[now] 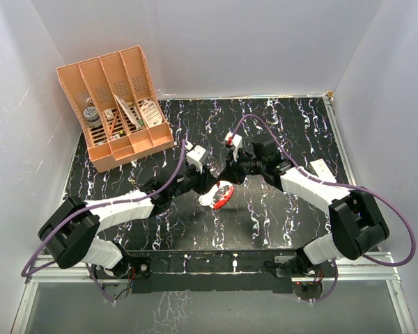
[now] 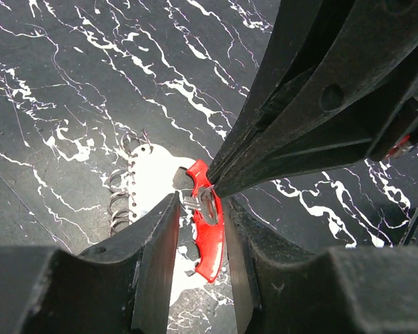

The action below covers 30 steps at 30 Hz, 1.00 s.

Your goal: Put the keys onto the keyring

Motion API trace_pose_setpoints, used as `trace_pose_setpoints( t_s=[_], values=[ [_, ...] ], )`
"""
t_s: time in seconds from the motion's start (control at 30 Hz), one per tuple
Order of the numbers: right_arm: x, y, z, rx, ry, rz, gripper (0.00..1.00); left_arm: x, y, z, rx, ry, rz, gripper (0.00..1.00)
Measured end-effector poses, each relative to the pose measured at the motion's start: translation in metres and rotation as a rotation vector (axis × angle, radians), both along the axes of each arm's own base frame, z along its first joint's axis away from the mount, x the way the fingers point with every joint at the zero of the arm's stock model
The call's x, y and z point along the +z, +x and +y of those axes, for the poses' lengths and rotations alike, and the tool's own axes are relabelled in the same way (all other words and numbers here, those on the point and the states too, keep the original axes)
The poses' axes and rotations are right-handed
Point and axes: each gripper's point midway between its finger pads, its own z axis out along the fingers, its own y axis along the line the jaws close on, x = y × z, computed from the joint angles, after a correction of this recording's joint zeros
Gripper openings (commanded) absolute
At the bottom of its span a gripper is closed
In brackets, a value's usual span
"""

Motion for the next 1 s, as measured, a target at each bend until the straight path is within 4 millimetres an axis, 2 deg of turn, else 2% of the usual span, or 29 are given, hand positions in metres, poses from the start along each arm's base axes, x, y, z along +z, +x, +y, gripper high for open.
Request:
trace_pose_setpoints(
  t_s=[0.4,0.73,0.83,0.93,1.0],
  values=[
    [0.001,-0.006,0.002,0.045,0.010,-0.005,0.00,-0.010,-0.004,-0.003,-0.031,-0.002,0.001,0.26],
    [0.008,-0.010,0.006,0.085,0.028,-0.013,0.00,-0.011,-0.007,-0.004,-0.050,-0.018,-0.016,0.14],
    [0.009,-0.012,0.006,0.099,0.034,-0.013,0.00,-0.011,-0.007,-0.004,-0.050,-0.024,-0.023,0.09],
    [0.009,-0.013,0.007,0.112,0.036,-0.019,0.00,-0.010,-0.007,-0.004,-0.051,-0.029,-0.033,0.00],
    [0.009,-0.014,0.007,0.116,0.035,-0.020,0.00,-0.010,-0.007,-0.004,-0.051,-0.033,-0.038,0.00]
  ],
)
